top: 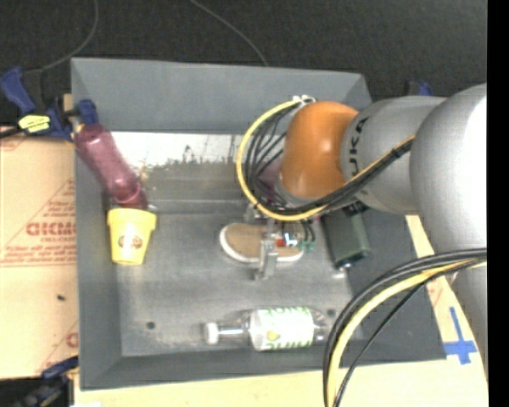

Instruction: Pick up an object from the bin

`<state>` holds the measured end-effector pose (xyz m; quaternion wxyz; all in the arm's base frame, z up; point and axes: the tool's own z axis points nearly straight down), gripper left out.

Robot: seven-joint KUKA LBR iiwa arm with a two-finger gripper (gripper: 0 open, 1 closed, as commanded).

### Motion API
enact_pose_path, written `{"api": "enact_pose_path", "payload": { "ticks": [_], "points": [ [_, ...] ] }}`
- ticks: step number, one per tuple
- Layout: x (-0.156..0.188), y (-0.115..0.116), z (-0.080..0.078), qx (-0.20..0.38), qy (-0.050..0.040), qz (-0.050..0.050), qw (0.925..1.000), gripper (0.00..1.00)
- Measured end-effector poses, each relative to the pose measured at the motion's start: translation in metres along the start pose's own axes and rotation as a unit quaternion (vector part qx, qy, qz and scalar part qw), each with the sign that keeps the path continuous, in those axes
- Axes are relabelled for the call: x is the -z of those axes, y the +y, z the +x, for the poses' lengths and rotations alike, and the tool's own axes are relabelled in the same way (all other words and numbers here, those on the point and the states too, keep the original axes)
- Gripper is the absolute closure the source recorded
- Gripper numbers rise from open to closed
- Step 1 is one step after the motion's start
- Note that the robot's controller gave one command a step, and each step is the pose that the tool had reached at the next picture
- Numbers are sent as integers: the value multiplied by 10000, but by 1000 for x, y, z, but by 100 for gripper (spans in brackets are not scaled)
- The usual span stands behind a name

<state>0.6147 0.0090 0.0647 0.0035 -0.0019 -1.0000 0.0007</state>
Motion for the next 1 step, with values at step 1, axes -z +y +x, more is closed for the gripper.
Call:
{"api": "enact_pose_path", "payload": {
  "ticks": [1],
  "points": [
    [6,16,-11,-1608,-120,-37,9869,0]
  ]
}}
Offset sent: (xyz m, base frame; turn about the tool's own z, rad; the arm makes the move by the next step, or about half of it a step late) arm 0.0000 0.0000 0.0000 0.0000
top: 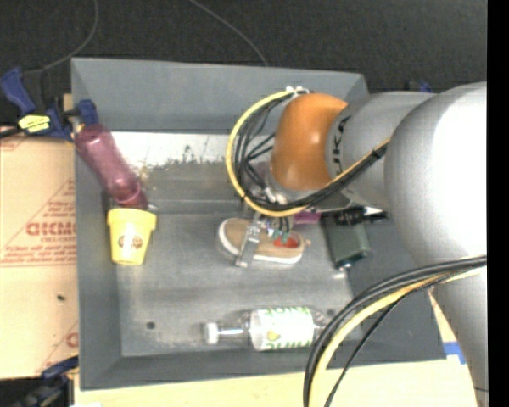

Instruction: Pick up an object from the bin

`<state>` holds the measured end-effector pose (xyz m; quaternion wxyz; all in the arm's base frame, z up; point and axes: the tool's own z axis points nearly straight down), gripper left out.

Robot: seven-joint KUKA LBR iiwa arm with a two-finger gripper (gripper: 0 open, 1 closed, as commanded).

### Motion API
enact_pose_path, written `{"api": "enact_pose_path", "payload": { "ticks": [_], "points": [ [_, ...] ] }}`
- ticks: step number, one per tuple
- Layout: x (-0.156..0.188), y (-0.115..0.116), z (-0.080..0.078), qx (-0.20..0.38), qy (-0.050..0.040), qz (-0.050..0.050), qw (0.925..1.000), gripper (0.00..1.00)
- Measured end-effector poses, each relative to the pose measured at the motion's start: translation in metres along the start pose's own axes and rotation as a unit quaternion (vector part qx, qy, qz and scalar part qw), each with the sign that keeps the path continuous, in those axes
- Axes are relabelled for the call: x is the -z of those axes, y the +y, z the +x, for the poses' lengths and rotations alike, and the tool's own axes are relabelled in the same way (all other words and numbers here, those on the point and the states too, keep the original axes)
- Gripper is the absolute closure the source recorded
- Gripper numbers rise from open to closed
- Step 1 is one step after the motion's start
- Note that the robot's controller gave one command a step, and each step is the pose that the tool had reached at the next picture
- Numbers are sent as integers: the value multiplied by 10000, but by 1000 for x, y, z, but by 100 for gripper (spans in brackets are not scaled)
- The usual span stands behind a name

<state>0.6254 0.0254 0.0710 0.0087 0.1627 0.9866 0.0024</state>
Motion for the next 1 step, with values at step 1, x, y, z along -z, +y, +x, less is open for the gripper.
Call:
{"api": "enact_pose_path", "payload": {
  "ticks": [1],
  "points": [
    [-2,-17,2,1610,72,17,9869,100]
  ]
}}
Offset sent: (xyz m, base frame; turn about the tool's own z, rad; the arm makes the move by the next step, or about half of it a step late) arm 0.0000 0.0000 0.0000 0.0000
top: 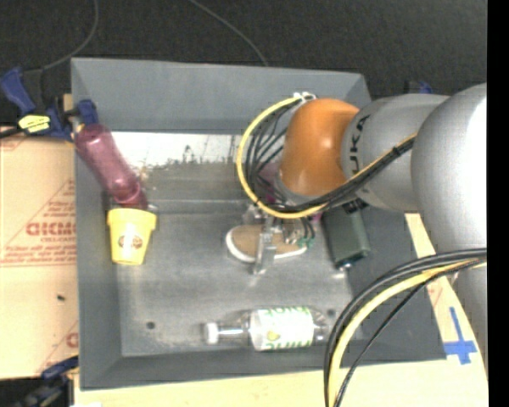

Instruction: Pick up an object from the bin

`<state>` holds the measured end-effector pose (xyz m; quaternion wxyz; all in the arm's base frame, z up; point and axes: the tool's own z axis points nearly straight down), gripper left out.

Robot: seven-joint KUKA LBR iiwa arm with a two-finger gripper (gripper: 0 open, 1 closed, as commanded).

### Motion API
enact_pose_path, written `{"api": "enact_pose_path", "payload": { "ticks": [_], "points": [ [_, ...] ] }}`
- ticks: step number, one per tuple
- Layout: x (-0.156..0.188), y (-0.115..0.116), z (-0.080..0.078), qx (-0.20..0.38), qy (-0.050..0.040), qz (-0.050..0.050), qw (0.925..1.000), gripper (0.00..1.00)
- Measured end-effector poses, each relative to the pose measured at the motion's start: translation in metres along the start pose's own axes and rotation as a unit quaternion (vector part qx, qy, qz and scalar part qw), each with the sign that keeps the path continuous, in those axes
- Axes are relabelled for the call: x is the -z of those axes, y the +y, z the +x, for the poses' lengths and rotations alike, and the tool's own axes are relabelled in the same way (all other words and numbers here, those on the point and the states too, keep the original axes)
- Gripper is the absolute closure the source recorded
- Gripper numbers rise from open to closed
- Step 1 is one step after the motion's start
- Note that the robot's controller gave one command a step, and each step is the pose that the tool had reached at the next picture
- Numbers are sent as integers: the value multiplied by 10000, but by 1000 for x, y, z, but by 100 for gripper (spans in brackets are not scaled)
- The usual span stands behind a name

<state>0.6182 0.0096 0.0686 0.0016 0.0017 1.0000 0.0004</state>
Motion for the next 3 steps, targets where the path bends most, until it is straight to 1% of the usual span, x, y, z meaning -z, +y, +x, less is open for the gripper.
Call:
{"api": "enact_pose_path", "payload": {
  "ticks": [2,3],
  "points": [
    [3,0,1,-4,3,-1,10000,100],
    [11,0,1,-5,15,0,10000,100]
  ]
}}
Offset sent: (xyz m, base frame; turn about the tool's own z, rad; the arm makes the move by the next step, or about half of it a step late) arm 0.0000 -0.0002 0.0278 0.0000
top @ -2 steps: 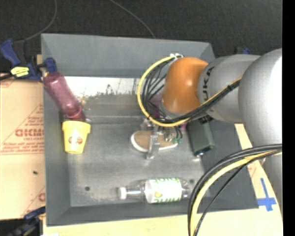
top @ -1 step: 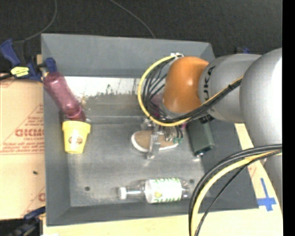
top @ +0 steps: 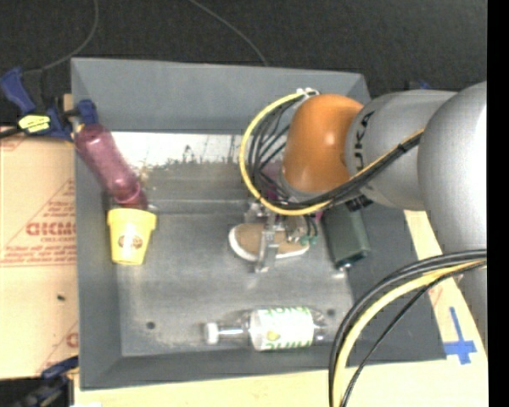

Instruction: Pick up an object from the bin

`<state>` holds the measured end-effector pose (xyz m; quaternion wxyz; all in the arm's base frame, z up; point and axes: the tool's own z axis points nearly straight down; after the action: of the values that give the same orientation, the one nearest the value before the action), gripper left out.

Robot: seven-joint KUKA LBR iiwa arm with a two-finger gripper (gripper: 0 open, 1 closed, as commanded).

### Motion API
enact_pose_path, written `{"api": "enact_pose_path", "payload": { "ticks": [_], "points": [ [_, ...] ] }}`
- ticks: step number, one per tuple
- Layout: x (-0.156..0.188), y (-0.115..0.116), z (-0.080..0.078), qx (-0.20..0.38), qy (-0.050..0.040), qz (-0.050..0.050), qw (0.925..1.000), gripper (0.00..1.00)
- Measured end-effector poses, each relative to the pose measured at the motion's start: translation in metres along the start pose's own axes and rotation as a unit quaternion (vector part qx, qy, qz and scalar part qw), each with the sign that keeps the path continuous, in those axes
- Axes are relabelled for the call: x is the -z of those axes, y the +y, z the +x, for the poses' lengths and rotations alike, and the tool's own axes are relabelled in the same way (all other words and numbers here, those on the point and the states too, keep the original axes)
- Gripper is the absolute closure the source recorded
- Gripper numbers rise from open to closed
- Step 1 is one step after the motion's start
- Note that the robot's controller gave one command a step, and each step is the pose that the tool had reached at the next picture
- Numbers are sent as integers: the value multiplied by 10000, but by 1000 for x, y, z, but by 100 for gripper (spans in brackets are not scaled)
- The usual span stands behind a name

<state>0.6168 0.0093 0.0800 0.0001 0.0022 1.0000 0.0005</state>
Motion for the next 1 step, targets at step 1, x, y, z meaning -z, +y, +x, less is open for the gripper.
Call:
{"api": "enact_pose_path", "payload": {
  "ticks": [1],
  "points": [
    [11,0,0,-2,2,-1,10000,100]
  ]
}}
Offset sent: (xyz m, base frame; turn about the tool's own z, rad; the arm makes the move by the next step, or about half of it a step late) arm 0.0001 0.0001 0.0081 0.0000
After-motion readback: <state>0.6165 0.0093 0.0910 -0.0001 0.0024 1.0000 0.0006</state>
